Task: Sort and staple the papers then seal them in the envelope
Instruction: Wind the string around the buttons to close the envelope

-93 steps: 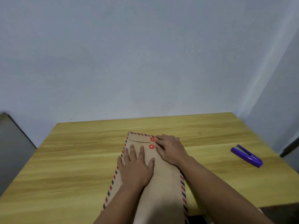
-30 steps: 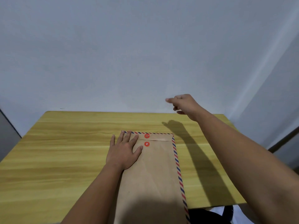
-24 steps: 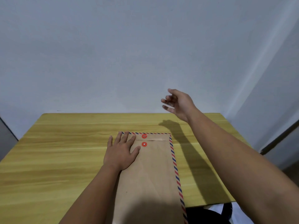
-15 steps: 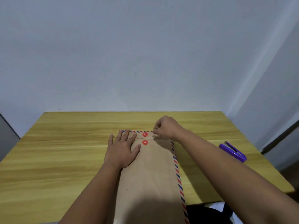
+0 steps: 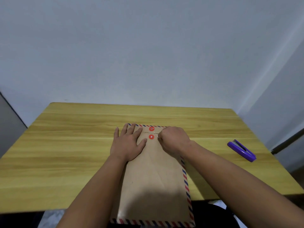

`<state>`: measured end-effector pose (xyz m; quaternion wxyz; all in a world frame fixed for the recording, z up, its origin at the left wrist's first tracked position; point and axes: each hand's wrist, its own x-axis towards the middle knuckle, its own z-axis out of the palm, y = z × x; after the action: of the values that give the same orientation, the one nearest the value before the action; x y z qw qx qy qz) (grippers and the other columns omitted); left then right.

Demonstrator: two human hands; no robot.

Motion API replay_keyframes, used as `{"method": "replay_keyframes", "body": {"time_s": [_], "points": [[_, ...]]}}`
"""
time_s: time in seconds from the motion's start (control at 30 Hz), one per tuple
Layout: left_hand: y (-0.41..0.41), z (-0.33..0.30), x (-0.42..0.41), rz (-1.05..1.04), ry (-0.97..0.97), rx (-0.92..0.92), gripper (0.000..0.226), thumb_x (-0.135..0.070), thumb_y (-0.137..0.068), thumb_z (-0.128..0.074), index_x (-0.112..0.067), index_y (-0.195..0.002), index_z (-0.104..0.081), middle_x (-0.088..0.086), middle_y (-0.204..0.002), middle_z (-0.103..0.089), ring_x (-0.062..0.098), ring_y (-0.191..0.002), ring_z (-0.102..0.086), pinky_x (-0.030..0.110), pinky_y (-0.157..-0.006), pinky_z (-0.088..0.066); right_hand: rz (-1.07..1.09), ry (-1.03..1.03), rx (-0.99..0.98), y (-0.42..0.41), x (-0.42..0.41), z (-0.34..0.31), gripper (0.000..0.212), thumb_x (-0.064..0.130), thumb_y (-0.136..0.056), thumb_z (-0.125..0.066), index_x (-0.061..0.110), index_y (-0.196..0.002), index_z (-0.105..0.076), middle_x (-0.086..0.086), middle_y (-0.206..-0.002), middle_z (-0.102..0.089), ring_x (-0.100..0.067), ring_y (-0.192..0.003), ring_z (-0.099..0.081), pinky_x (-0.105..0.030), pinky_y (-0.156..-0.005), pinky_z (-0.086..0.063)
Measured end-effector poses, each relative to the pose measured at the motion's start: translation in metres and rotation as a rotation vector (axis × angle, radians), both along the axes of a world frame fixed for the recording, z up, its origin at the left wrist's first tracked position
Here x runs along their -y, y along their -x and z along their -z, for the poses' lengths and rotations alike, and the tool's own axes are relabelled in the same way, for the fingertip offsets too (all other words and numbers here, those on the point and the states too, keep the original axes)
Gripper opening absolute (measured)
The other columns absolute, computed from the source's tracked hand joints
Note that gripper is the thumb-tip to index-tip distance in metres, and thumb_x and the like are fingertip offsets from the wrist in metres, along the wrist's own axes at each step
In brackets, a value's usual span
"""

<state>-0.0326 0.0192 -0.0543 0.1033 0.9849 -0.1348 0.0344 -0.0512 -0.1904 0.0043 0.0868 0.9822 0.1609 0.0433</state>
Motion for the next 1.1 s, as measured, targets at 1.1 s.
{"method": "replay_keyframes", "body": {"time_s": [1.1], "points": [[-0.002,0.003,-0.004,0.032,0.081,0.019,0.053,-0.035,-0.099,-0.031,-0.042,-0.151,-0.042,-0.002,-0.168,-0.024,0.021,-0.158,-0.008,0.056,-0.125,-0.001,0.039,-0.299,-0.190,-0.071,-0.037,-0.012,0.013,0.027,-0.089,-0.064,0.028,-0.083,-0.076,0.004,-0.080,-0.070,-0.024,-0.084,-0.065,-0.029,-0.061,-0.039]]}}
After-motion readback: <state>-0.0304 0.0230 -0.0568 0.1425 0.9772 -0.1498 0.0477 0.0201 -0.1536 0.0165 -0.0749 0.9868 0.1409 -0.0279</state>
